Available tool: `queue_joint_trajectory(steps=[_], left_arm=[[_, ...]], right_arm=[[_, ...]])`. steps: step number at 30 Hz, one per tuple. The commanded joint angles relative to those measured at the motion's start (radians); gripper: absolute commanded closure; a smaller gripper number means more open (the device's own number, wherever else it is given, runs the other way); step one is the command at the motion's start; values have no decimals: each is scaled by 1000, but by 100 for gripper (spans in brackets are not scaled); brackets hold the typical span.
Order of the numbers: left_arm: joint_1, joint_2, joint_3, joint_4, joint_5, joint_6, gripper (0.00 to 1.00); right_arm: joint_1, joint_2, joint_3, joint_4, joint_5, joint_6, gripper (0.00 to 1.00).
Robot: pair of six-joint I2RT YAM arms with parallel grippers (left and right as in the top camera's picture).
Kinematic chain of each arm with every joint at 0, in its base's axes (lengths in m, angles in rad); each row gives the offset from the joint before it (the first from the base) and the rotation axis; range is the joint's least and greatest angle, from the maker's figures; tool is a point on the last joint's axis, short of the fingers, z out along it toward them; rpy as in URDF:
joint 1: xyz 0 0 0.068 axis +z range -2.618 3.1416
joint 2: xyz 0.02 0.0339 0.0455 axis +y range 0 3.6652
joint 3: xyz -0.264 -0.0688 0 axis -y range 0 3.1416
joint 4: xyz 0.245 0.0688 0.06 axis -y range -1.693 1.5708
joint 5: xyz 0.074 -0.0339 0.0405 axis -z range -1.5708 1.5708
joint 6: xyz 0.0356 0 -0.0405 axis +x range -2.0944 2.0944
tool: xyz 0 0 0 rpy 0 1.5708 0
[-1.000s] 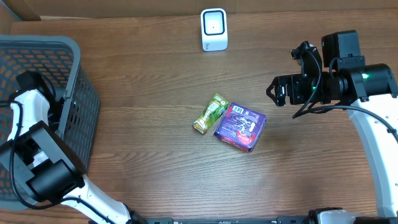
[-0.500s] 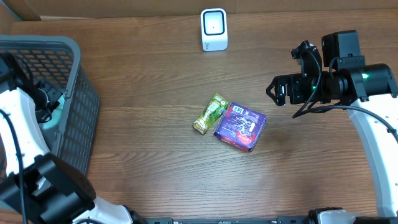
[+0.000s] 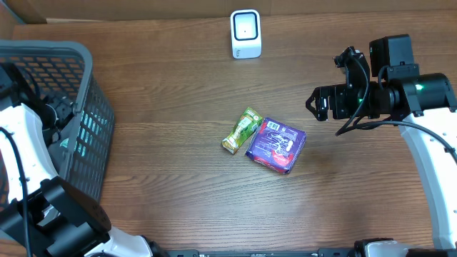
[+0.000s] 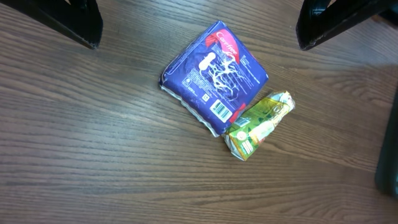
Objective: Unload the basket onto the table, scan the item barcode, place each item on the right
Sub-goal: 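Reach the left gripper into the basket toward the mint-green wrapper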
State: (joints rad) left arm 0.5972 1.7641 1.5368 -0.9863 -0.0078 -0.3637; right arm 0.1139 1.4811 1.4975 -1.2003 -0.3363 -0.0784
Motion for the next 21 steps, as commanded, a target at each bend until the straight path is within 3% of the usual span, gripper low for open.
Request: queue_joint_trajectory(steps=[1, 9, 15, 18, 20, 21], left_arm=[[-2, 14, -64, 52, -3, 6, 0], [-2, 105, -192, 276, 5, 253, 1], [-2, 213, -193, 303, 5, 389, 0], [-2, 253, -193, 296, 5, 394, 0], [-2, 269, -194, 286, 4, 394, 12], [-2, 271, -194, 282, 5, 394, 27]], right_arm=[[6, 1, 0, 5, -5, 3, 0], [6, 1, 0, 2, -5, 3, 0], [6, 1, 0, 2, -5, 3, 0], [6, 1, 0, 2, -5, 3, 0], [6, 1, 0, 2, -5, 3, 0], [6, 1, 0, 2, -5, 3, 0]])
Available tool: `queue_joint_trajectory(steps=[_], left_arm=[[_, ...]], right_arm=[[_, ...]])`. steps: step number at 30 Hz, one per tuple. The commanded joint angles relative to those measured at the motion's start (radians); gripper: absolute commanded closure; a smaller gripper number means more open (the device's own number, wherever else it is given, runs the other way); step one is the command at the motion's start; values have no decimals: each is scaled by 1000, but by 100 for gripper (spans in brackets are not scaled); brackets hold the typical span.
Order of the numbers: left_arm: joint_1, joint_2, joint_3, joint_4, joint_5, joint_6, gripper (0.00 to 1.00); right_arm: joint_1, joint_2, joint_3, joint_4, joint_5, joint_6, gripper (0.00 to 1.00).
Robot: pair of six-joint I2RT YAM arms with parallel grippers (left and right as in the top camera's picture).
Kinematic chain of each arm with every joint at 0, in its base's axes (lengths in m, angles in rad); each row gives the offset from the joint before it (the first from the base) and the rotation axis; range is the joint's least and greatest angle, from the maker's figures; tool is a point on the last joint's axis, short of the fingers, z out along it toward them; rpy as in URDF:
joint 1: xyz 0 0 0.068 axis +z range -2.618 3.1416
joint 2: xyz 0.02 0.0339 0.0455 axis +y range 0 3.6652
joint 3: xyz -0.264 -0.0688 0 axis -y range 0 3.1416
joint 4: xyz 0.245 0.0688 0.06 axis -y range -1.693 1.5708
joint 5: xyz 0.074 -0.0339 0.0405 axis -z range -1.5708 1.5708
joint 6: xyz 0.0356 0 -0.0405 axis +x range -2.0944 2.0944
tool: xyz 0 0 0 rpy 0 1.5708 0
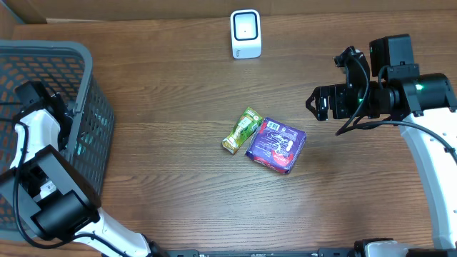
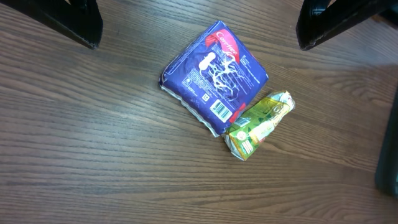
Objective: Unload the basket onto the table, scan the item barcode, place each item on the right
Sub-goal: 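Reach the left gripper into the basket toward the mint-green wrapper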
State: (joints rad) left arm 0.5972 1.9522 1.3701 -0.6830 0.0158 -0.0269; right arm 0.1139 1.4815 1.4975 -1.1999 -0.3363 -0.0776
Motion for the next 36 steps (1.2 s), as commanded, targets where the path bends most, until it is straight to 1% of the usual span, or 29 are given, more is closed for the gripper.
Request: queue_joint_trajectory(steps=[1, 2, 3, 5, 6, 10, 12, 16, 23, 29, 30, 31, 33, 34, 36], left_arm=[[-2, 84, -27, -26, -19, 57, 46], [-2, 83, -27, -27, -19, 57, 62], [-2, 82, -27, -27, -19, 57, 75], [-2, 82, -26, -31, -20, 57, 91], [-2, 82, -26, -37, -21, 57, 96], [-2, 82, -10, -71, -21, 52, 96], [-2, 80, 22, -109, -19, 30, 96], [-2, 80, 164, -247, -19, -22, 96], [-3, 80, 589, -568, -11, -30, 96], [-3, 80, 980, -768, 8, -29, 96], [-3, 80, 1025, -787, 7, -28, 93], [-3, 80, 1051, -800, 8, -19, 83], [-3, 80, 1067, -816, 8, -17, 45], [-3, 81, 1062, -827, 8, -17, 29], [-3, 83, 1028, -843, 12, -11, 14]], right_arm=[[6, 0, 0, 2, -5, 2, 0], [6, 0, 0, 2, -5, 2, 0], [6, 0, 0, 2, -5, 2, 0], [6, 0, 0, 4, -5, 2, 0], [6, 0, 0, 5, -5, 2, 0], [6, 0, 0, 5, -5, 2, 0], [6, 0, 0, 6, -5, 2, 0], [6, 0, 0, 9, -5, 2, 0], [6, 0, 0, 18, -5, 2, 0], [6, 0, 0, 26, -5, 2, 0], [6, 0, 0, 27, -5, 2, 0], [6, 0, 0, 29, -5, 2, 0], [6, 0, 0, 32, -5, 2, 0], [6, 0, 0, 33, -5, 2, 0], [6, 0, 0, 35, -5, 2, 0]])
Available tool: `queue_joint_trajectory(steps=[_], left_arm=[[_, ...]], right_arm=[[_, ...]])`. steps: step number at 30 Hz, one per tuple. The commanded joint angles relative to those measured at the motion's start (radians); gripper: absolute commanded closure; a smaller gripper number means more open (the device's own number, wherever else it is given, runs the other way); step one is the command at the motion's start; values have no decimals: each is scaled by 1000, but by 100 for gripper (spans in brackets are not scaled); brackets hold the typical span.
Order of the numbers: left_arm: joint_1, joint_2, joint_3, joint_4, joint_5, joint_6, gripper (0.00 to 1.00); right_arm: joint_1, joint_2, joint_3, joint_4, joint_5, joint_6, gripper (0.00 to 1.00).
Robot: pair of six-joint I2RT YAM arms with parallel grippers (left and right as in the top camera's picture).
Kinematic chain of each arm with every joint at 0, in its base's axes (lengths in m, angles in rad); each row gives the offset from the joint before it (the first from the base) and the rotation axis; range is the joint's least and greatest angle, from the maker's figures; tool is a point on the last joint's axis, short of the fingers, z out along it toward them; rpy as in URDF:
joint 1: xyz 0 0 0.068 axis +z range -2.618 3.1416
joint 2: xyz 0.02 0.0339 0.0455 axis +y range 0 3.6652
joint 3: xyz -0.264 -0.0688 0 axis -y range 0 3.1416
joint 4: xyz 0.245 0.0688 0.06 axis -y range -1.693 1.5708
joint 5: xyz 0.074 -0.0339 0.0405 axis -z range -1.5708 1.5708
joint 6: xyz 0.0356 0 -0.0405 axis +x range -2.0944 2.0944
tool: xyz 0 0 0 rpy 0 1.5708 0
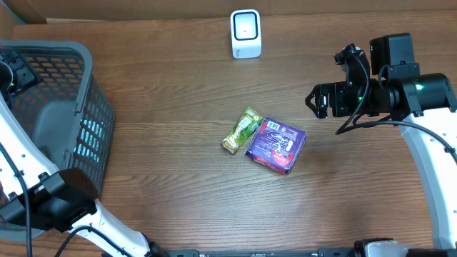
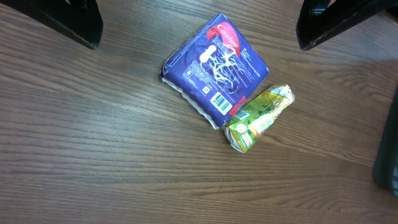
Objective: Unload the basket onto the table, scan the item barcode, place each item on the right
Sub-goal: 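Reach the left gripper into the basket toward the mint-green wrapper, then grasp the mint-green wrapper with the left gripper and lift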
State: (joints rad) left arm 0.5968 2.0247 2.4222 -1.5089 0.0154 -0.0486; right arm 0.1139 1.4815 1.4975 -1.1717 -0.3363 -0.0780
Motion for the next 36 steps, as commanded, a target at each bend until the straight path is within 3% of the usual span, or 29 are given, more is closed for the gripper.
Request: queue_joint_trajectory(steps=[1, 13, 36], left_arm=[[-3, 11, -52, -25, 20, 18, 8], [-2, 11, -398, 56, 116, 151, 6], [-2, 11, -967, 597, 108, 309, 3]], right_arm=[[6, 0, 0, 7, -5, 2, 0], [6, 0, 0, 12, -5, 2, 0], [6, 0, 0, 11, -5, 3, 0]])
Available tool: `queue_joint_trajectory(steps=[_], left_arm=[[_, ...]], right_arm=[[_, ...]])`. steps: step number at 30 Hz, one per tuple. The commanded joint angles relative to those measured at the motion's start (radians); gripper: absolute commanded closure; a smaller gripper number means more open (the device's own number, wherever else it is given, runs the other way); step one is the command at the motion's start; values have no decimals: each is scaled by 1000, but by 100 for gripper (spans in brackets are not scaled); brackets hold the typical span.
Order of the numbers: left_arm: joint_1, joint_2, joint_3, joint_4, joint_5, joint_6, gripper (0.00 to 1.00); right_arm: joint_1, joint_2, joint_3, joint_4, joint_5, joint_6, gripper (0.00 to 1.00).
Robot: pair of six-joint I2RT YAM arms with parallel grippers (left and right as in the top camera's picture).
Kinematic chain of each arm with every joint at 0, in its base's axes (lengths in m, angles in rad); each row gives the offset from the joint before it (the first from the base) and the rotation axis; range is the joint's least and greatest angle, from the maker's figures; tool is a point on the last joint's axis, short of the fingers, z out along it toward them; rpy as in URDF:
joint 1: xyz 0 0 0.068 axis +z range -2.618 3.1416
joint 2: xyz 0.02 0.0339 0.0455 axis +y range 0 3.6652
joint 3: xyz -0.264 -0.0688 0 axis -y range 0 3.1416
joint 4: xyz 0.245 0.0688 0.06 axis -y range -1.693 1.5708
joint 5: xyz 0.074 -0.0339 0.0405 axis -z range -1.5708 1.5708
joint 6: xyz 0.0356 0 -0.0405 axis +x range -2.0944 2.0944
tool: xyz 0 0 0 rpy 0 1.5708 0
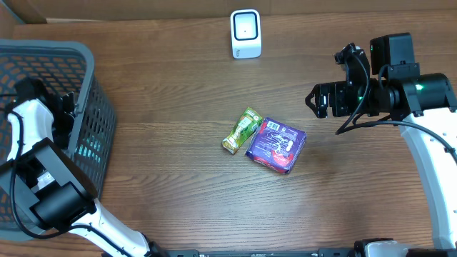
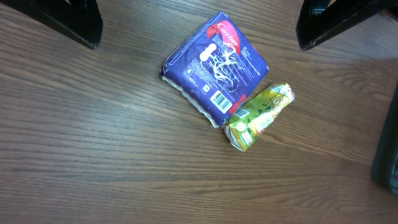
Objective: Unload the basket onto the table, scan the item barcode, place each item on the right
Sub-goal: 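Grasp the mint-green wrapper with the left gripper and lift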
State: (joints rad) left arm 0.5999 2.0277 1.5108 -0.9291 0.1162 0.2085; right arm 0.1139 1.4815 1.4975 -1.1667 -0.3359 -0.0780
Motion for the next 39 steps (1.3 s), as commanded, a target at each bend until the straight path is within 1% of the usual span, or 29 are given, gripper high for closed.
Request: queue_joint_trajectory(steps=[1, 3, 4, 5, 6, 8, 10, 15, 18, 20, 23, 28, 33, 37, 39], left_arm=[[-5, 8, -69, 29, 7, 56, 3], [-5, 8, -95, 53, 7, 59, 6], [-5, 8, -107, 66, 7, 58, 12], [-5, 8, -114, 72, 6, 58, 21], [-5, 8, -119, 78, 5, 58, 36], [-4, 8, -122, 82, -5, 57, 75], [-4, 8, -121, 82, -27, 56, 96], [-4, 7, -92, 59, -93, -26, 96], [-4, 6, -3, -19, -95, -33, 96], [-4, 6, 93, -100, -95, -33, 96], [-4, 6, 286, -241, -94, -40, 96], [-6, 5, 650, -454, -74, -138, 96], [-6, 5, 1006, -636, 57, -157, 96], [-6, 3, 1239, -750, 171, -157, 96], [-6, -8, 1311, -761, 234, -168, 96]], right_arm=[[6, 0, 0, 6, -6, 3, 0], [6, 0, 0, 6, -6, 2, 0], [6, 0, 0, 6, -6, 3, 0], [6, 0, 0, 6, -6, 3, 0], [6, 0, 0, 6, -6, 3, 0], [6, 0, 0, 5, -6, 3, 0], [6, 0, 0, 5, -6, 3, 0], [6, 0, 0, 6, -6, 3, 0], [6, 0, 0, 6, -6, 3, 0], [6, 0, 0, 6, -6, 3, 0], [6, 0, 0, 7, -6, 3, 0], [6, 0, 0, 9, -6, 3, 0], [6, 0, 0, 9, -6, 3, 0], [6, 0, 0, 9, -6, 3, 0], [6, 0, 0, 9, -6, 3, 0]])
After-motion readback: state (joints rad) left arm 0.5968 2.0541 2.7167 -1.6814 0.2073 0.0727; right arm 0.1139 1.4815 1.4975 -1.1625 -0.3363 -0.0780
